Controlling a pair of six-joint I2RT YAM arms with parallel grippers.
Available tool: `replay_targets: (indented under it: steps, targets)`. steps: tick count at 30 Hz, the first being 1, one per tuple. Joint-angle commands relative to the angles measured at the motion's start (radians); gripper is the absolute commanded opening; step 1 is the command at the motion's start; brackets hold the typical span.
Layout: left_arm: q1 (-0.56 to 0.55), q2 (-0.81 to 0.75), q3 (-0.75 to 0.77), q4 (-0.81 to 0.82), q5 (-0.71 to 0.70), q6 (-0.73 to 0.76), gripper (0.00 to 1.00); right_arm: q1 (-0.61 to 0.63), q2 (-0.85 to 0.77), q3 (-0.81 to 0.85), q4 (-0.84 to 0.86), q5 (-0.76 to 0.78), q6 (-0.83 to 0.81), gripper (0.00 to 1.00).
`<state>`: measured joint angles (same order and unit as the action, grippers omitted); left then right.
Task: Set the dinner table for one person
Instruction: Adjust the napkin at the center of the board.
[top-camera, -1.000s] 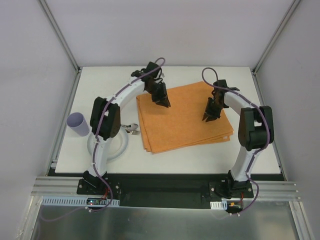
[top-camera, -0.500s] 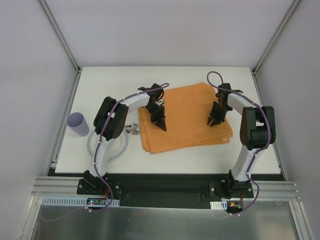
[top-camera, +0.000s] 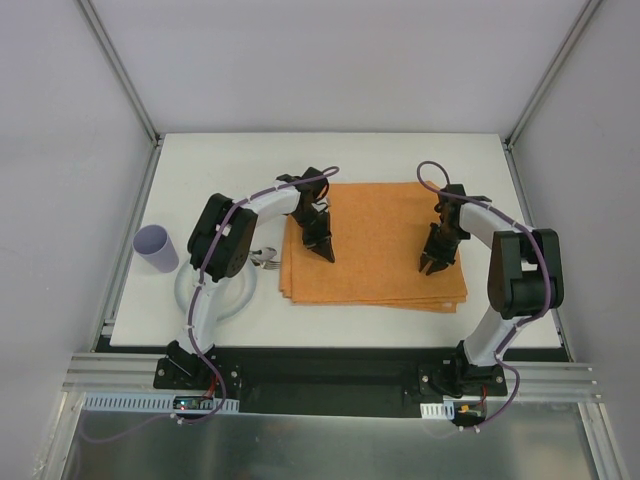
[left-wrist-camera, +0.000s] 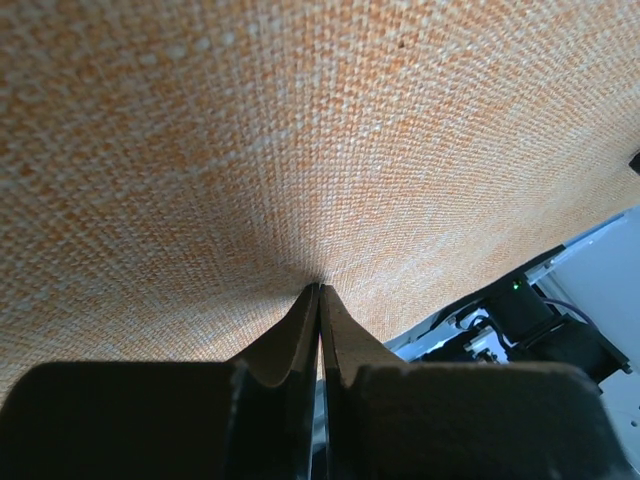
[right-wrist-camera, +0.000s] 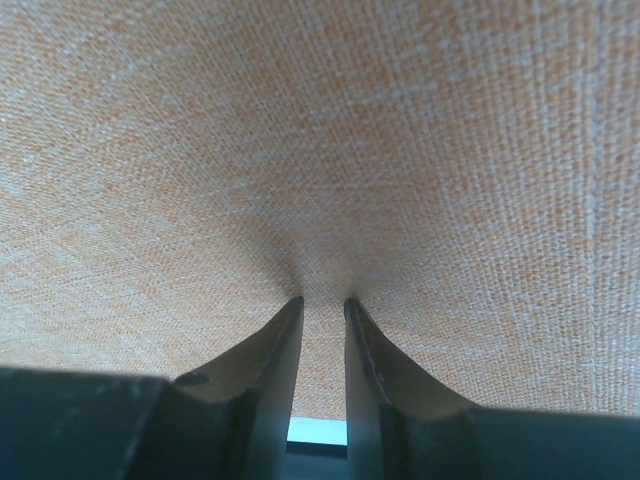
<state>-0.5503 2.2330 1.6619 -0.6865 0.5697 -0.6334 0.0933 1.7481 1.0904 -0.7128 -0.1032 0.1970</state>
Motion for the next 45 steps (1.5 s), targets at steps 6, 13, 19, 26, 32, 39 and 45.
replay_targets:
  steps: [6, 13, 19, 26, 32, 39, 45]
  targets:
    - [-0.007, -0.052, -0.016, -0.008, -0.014, -0.04, 0.02, -0.003, -0.033, 0.011, -0.054, 0.023, 0.009, 0.27]
    - [-0.02, -0.096, -0.123, -0.008, -0.057, -0.097, 0.01, -0.001, -0.03, 0.026, -0.048, 0.017, 0.01, 0.27]
    - [-0.036, -0.107, -0.165, -0.008, -0.074, -0.117, 0.0, -0.001, -0.025, 0.032, -0.047, 0.005, 0.019, 0.27]
    - [-0.057, -0.124, -0.188, -0.005, -0.1, -0.126, 0.0, 0.0, -0.055, 0.002, -0.037, -0.001, 0.027, 0.27]
    - [-0.057, -0.124, -0.182, -0.007, -0.113, -0.126, 0.01, 0.002, -0.076, -0.018, -0.04, -0.012, 0.028, 0.27]
    - [-0.056, -0.108, -0.166, -0.007, -0.105, -0.124, 0.03, 0.011, -0.124, -0.075, -0.042, -0.012, 0.035, 0.27]
    - [-0.054, -0.101, -0.159, -0.008, -0.103, -0.124, 0.06, 0.017, -0.139, -0.142, -0.034, -0.01, 0.033, 0.27]
